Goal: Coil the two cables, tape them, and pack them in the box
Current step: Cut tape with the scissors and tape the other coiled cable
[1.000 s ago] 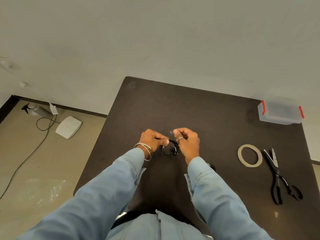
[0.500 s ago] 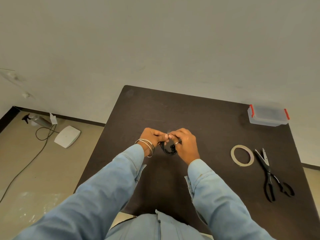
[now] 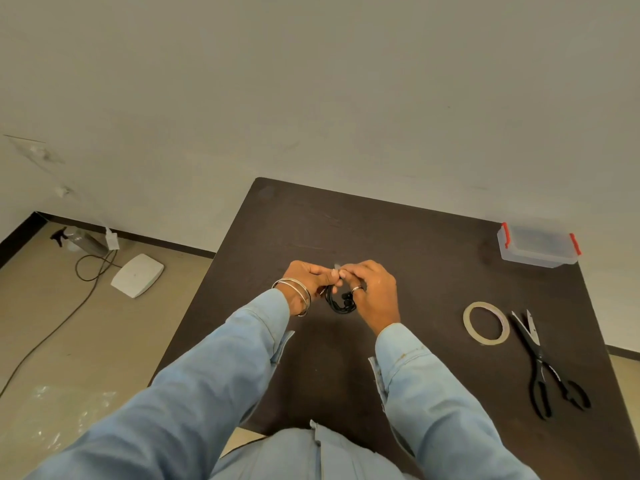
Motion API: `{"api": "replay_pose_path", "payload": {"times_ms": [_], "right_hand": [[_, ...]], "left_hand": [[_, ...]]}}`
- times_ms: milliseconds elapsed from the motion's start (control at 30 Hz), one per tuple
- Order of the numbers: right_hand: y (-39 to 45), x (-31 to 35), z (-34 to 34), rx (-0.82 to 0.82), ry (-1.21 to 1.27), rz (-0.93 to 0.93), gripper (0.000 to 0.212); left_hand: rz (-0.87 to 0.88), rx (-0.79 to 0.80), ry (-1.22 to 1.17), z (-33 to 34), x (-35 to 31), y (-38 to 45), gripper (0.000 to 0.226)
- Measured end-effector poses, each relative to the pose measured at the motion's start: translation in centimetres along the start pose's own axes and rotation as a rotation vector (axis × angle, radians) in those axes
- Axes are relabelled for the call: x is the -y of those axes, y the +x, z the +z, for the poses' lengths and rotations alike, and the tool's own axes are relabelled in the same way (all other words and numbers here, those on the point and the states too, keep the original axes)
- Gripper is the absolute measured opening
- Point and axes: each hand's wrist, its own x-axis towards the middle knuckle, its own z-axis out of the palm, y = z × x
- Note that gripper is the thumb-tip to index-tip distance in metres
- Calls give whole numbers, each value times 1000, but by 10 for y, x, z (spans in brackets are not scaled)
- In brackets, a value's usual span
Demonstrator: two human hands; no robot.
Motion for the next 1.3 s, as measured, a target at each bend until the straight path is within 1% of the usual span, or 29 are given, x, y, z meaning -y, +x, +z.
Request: {"api": "replay_pose_path", "payload": {"times_ms": [100,200,300,367,433,467,567,600,667,733,833,900,967,1033,1100,1200,1300], "right_hand": [[1,-2,-5,28,-24,-89,17],[2,-4,-11,96,-67,-174,19],[5,-5,-21,234,-119,-218,34],[5,-7,-25,338,-170,-216,44],[5,-10,-29,406,-154,-159,46],[4,-10,-32,421,-62,-103,44],[3,2,-36,390,396,111,27],[3,6,-37,367,464,145,23],[4,9,-34,326,494,175,20],[5,9,-30,305,515,210,17],[6,7,-27,287,543,241,10],[7,6,-25,284,542,247,11],[8,5,-24,299,502,229,15],[9,2,-23,300,439,199,17],[9,0,-22,268,304,121,17],[9,-2,-21,209,-16,-157,16],[9,-4,-15,20,-291,-408,26]], "left_hand": [[-61,-16,-118,-1,-1,1,9],[-112,1,-163,-1,-1,-1,12],[-120,39,-214,-2,-3,-3,8],[-101,59,-185,-5,-6,-5,9],[-70,83,-153,-9,-9,-6,12],[-55,97,-141,-10,-11,-8,13],[-23,114,-68,-12,-12,-7,13],[5,114,-19,-12,-11,-6,11],[81,121,96,-12,-9,-7,8],[155,119,186,-11,-9,-9,9],[187,95,262,-8,-11,-12,22],[178,81,320,-8,-13,-13,33],[182,73,358,-9,-13,-12,37],[198,63,380,-9,-13,-12,36],[227,43,438,-9,-14,-11,34],[269,20,537,-7,-18,-11,30],[302,-8,626,-1,-19,-11,25]]}}
